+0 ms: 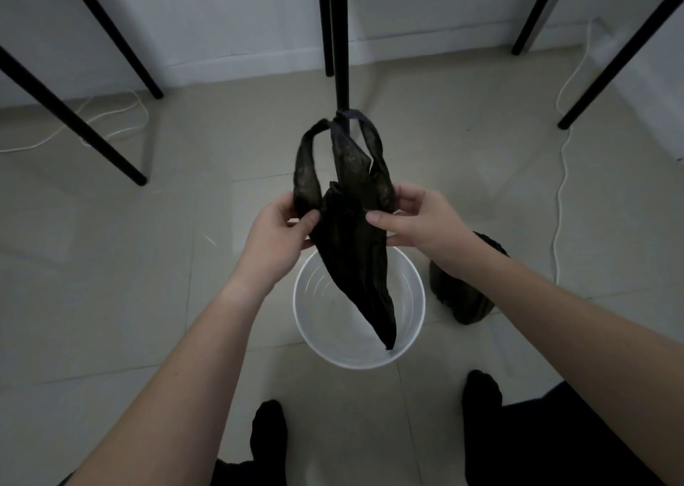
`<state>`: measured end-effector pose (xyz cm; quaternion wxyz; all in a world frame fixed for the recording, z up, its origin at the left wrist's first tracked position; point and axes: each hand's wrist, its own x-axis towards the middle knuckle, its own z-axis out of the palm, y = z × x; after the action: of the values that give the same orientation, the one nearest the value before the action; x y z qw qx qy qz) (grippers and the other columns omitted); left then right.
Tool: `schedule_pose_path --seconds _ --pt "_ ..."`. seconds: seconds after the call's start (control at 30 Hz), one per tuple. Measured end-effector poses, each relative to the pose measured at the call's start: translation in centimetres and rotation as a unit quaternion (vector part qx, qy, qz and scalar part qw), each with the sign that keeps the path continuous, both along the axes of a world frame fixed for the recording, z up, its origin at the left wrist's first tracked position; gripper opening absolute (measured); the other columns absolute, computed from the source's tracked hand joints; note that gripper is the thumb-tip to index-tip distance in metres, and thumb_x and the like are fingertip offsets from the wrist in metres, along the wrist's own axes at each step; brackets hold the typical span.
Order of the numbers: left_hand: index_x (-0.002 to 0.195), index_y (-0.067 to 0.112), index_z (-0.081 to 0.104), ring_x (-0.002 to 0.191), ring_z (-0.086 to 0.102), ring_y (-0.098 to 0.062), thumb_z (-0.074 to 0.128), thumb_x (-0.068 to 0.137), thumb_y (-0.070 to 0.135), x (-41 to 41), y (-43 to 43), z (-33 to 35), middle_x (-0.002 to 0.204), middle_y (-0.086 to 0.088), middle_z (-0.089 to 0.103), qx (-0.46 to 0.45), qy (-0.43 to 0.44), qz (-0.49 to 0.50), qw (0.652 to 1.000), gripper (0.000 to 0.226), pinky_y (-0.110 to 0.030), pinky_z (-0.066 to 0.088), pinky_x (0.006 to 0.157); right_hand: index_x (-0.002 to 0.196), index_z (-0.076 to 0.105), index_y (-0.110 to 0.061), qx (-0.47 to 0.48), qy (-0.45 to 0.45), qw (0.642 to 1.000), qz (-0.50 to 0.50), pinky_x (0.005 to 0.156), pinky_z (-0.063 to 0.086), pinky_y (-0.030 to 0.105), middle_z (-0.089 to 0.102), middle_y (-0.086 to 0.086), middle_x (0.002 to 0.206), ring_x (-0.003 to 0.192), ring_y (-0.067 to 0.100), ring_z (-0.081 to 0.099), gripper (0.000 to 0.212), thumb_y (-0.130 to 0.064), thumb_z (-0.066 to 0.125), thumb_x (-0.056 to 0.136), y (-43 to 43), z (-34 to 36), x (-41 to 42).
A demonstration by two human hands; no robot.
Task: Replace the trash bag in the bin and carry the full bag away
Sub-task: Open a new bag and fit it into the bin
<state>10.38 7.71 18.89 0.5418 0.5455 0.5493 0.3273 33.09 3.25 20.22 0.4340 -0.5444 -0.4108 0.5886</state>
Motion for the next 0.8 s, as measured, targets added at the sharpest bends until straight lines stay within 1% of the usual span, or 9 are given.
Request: schedule_pose_path --seconds 0.07,0.13,0.23,0.3,0.47,0.57,0.63,0.73,0.8 --pt "0.105 0.023 0.069 0.099 0.075 -0.022 0.058 0.102 0.001 -0.8 0.3 -0.2 0.104 -0.001 0.075 -0.007 0.022 0.024 0.999 0.025 -0.033 0.063 0.084 0.123 0.067 -0.001 -0.009 -0.003 1.000 0.011 0.074 0.063 0.031 0.074 0.017 0.118 0.095 0.021 0.075 0.032 0.001 0.073 0.091 0.1 0.4 0.8" --pt "0.095 0.021 0.069 0.096 0.073 -0.020 0.055 0.097 -0.006 -1.9 0.8 -0.6 0.096 0.002 0.076 0.009 0.046 0.044 0.998 0.031 -0.039 0.061 0.087 0.121 0.070 -0.008 -0.011 -0.038 0.998 0.043 0.081 0.064 0.035 0.075 0.014 0.117 0.101 0.027 0.075 0.031 0.001 0.072 0.092 0.2 0.5 1.9" --pt "0.075 0.020 0.065 0.066 0.062 -0.002 0.041 0.084 -0.020 -3.1 1.0 -0.6 0.072 0.011 0.067 0.011 0.057 0.070 0.996 0.047 -0.033 0.048 0.076 0.110 0.075 -0.020 -0.005 -0.145 0.987 0.064 0.094 0.060 0.050 0.075 0.014 0.112 0.105 0.037 0.072 0.026 -0.002 0.074 0.091 0.4 0.3 3.9" --pt "0.065 0.025 0.066 0.062 0.059 -0.002 0.032 0.078 -0.022 -3.6 1.0 -0.4 0.066 0.015 0.064 -0.001 0.048 0.085 0.995 0.060 -0.032 0.045 0.070 0.109 0.075 -0.020 -0.016 -0.178 0.982 0.066 0.094 0.059 0.051 0.077 0.008 0.109 0.102 0.032 0.074 0.023 -0.006 0.075 0.091 0.2 0.4 4.7" --pt "0.062 0.024 0.066 0.089 0.063 -0.024 0.046 0.090 -0.023 -3.2 0.6 -0.1 0.082 0.001 0.066 -0.047 -0.044 0.055 0.996 0.058 -0.044 0.062 0.076 0.114 0.075 -0.017 -0.033 -0.152 0.985 0.071 0.094 0.060 0.047 0.078 0.002 0.110 0.102 0.020 0.074 0.020 -0.013 0.073 0.094 -0.5 0.7 4.7" --pt "0.067 0.019 0.059 0.092 0.069 -0.028 0.051 0.087 -0.022 -2.4 0.8 0.2 0.097 -0.014 0.068 -0.074 -0.099 0.057 0.991 0.046 -0.035 0.060 0.070 0.113 0.075 -0.018 -0.033 -0.153 0.985 0.068 0.094 0.060 0.044 0.078 0.001 0.110 0.103 0.019 0.074 0.020 -0.013 0.073 0.094 -0.5 0.4 4.6" --pt "0.067 0.016 0.053 0.094 0.071 -0.032 0.047 0.087 -0.020 -2.1 1.2 0.3 0.103 -0.019 0.069 -0.112 -0.148 0.097 0.978 0.042 -0.036 0.059 0.075 0.110 0.076 -0.019 -0.027 -0.158 0.985 0.063 0.093 0.060 0.041 0.079 0.000 0.106 0.102 0.018 0.075 0.019 -0.009 0.072 0.094 -0.4 0.6 4.6" --pt "0.068 0.009 0.048 0.109 0.068 -0.046 0.037 0.098 0.003 -2.5 1.5 0.7 0.106 -0.029 0.064 -0.164 -0.276 0.141 0.937 0.032 -0.042 0.062 0.087 0.093 0.076 -0.020 -0.014 -0.212 0.975 0.070 0.086 0.062 0.035 0.080 -0.004 0.089 0.091 0.012 0.075 0.017 -0.004 0.072 0.092 -0.1 0.7 5.2" --pt "0.075 0.010 0.047 0.119 0.065 -0.050 0.037 0.102 0.023 -3.0 1.5 0.9 0.098 -0.025 0.058 -0.184 -0.329 0.157 0.913 0.032 -0.046 0.061 0.089 0.085 0.071 -0.021 0.003 -0.292 0.951 0.104 0.081 0.059 0.033 0.075 -0.005 0.079 0.082 0.011 0.072 0.018 -0.003 0.074 0.087 0.2 0.5 6.0"
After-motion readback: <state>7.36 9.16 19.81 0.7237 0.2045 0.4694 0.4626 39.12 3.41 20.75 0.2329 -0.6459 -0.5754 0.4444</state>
